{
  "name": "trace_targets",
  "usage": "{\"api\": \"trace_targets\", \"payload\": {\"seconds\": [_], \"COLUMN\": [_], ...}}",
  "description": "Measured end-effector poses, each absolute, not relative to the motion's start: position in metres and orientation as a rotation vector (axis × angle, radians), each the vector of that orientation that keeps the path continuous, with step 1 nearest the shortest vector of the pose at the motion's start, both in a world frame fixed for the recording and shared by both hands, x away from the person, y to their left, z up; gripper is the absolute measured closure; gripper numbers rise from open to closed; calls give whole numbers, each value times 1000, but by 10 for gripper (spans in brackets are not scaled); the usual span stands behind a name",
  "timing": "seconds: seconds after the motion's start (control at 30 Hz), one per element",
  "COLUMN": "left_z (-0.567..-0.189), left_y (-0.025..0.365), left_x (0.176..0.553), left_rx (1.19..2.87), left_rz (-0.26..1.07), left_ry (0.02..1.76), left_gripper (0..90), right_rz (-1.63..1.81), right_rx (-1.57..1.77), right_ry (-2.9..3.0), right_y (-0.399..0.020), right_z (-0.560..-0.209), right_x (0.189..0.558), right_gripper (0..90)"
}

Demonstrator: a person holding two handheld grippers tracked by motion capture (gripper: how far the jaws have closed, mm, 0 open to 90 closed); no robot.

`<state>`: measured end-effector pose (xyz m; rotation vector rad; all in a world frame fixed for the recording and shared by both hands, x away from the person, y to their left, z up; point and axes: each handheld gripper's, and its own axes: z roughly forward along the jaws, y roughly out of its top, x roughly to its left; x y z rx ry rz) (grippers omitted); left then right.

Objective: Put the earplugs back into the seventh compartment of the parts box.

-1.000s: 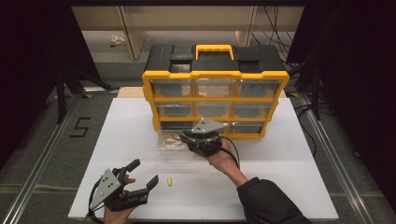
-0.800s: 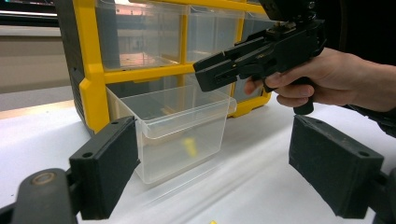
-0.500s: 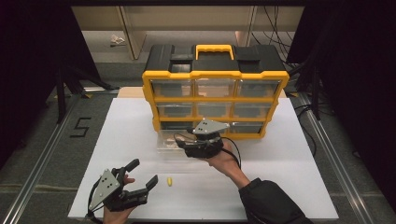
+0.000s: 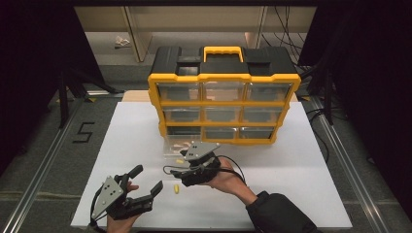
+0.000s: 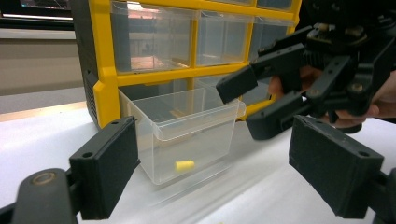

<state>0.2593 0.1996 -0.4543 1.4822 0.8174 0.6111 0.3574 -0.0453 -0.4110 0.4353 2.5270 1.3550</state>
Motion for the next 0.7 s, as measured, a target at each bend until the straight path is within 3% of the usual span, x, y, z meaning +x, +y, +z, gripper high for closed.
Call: {"api": "trace_targets", "payload": {"seconds": [0.7], "left_z": [-454], "left_y": [204], "left_x": [260], "left_rx": [1440], "left_rz": [595], "left_ry": [852], "left_gripper": [156], "right_rz": [1207], "right_rx": [356], "right_ry": [2682], "right_y": [-29], "right_z": [-446], "right_x": [352], "right_gripper": [333]}}
